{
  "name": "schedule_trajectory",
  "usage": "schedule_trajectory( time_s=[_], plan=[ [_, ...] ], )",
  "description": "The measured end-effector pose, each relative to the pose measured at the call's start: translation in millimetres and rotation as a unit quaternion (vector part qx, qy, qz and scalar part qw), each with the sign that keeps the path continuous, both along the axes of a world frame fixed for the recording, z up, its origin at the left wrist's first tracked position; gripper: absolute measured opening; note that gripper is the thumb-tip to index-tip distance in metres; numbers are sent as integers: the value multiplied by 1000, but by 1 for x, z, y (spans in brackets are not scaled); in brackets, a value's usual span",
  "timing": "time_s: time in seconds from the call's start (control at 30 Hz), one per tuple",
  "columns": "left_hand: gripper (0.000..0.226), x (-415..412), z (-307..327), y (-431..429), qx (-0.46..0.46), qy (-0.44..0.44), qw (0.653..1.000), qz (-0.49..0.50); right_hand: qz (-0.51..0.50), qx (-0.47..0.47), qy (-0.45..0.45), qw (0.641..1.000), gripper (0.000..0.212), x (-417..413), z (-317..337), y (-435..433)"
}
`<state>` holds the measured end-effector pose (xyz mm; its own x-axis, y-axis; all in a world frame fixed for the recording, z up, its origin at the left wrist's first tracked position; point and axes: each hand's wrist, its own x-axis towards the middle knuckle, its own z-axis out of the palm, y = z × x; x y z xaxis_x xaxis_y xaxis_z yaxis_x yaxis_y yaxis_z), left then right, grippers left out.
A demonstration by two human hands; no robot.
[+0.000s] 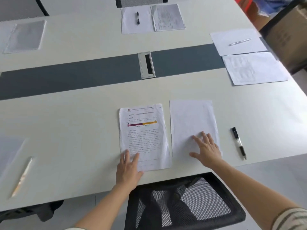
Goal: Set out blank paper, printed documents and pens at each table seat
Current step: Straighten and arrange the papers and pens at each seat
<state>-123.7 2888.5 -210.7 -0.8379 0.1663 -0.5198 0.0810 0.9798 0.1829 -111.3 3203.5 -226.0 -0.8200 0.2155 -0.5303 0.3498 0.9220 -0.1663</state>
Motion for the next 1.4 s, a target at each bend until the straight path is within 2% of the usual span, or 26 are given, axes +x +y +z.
schedule_trajectory(
  time_s=[0.2,0.47,0.53,0.57,0.63,0.7,0.83,0.9,0.97,1.03,1.17,1.4],
  plan=[
    [74,-3,2,2,7,-5,1000,13,44,-1,-5,999,83,0,6,6],
    [75,-6,2,3,-5,-11,1000,12,51,-14,0,999,83,-2,8,9],
    [74,-7,5,4,-18,-3,1000,2,15,-38,38,998,78,0,11,13],
    [74,-8,6,5,-22,6,1000,-4,-12,-44,85,995,72,2,14,18],
    [72,-10,9,12,-16,26,999,-23,-77,-26,187,979,56,7,19,36],
    [68,-11,11,25,1,40,998,-40,-169,9,223,960,47,14,25,60],
    [67,-13,9,50,24,38,998,-34,-345,29,104,932,45,31,22,103],
    [69,-14,6,55,15,24,999,-28,-380,15,59,923,38,38,17,115],
    [68,-13,2,55,4,13,1000,-26,-401,-15,58,914,33,38,17,117],
    [68,-13,0,54,2,11,1000,-27,-390,-47,93,915,29,28,22,108],
    [67,-13,0,55,1,12,1000,-23,-298,-120,162,933,25,-8,30,64],
    [68,-13,-1,57,-4,5,1000,-16,-204,-137,109,963,28,-47,5,8]
  ],
)
